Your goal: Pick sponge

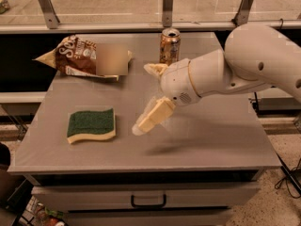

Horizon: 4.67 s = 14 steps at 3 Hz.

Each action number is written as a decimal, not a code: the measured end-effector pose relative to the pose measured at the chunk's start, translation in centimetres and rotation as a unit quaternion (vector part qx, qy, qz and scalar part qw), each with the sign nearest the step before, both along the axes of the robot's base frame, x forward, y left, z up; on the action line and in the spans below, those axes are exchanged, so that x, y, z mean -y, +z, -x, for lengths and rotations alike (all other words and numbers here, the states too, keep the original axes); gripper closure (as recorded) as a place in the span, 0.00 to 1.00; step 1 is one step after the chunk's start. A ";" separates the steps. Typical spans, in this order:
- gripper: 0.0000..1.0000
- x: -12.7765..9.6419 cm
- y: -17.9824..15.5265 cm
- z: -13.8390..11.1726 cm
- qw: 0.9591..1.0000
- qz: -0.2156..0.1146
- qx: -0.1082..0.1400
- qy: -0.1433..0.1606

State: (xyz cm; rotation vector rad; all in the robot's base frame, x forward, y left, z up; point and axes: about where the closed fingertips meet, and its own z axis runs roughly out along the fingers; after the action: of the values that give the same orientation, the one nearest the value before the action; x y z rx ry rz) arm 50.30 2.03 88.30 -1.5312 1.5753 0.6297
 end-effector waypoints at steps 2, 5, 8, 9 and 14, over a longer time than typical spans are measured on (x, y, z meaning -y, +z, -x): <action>0.00 -5.0 -2.7 0.6 1.000 -0.019 -0.015 0.007; 0.00 -10.0 -5.9 1.6 0.997 -0.020 -0.040 0.061; 0.64 -10.5 -5.8 1.9 0.997 -0.019 -0.039 0.066; 0.88 -10.7 -5.7 2.0 0.997 -0.019 -0.038 0.068; 1.00 -8.9 2.7 2.3 0.994 -0.031 0.052 0.093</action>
Offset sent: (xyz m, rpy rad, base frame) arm -0.0101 0.0749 -0.0416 0.0544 0.0486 0.0358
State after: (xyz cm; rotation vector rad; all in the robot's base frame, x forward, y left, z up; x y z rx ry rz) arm 48.00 10.92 90.98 -1.6505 1.3340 0.6845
